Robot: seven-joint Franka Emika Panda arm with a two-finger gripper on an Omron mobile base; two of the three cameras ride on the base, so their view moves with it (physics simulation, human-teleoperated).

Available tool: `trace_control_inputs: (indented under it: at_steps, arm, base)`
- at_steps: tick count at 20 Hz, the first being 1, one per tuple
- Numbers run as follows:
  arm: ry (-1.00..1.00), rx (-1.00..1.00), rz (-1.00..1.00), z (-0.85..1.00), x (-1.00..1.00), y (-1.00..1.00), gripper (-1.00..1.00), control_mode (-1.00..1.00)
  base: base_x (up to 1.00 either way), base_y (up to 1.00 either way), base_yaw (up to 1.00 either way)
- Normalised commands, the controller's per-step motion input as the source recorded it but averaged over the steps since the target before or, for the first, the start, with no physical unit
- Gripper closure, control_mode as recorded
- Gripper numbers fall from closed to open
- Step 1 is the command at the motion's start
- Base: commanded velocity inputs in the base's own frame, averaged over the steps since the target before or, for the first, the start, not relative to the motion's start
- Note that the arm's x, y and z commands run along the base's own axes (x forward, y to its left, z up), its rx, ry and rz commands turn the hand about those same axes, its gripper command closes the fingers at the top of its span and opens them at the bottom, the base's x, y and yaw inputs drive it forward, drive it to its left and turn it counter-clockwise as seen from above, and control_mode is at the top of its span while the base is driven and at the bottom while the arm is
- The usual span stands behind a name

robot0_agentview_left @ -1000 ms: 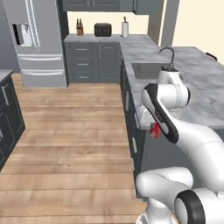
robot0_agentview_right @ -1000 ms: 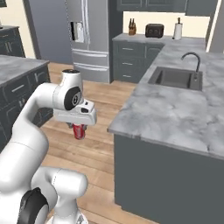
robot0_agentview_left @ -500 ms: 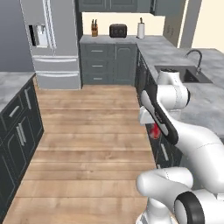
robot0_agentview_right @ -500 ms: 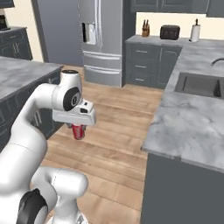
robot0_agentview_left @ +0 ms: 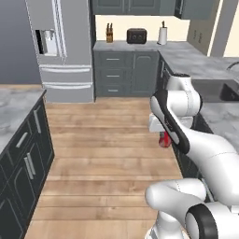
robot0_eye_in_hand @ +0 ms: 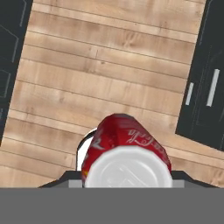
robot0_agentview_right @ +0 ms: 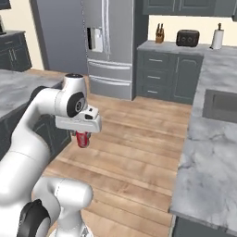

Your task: Four empty soda cans are scattered around the kitchen. Gather all the cans and cluster them next to the stove for recycling.

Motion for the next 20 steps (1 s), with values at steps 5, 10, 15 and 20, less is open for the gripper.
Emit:
trace_control_inputs:
  at_steps: [5,10,15,20]
  arm:
    - [0.00,0.00,0.00,0.00,0.00,0.00,1.00,1.00]
    - [0.00,0.00,0.00,0.00,0.00,0.00,1.00,1.00]
    - [0.00,0.00,0.00,0.00,0.00,0.00,1.00,1.00]
    - [0.00,0.00,0.00,0.00,0.00,0.00,1.00,1.00]
  base:
    - [1.00,0.34,0.00]
    - [1.00,0.22,0.00]
    - [1.00,0.02,0.00]
    - [1.00,0.00,0.00]
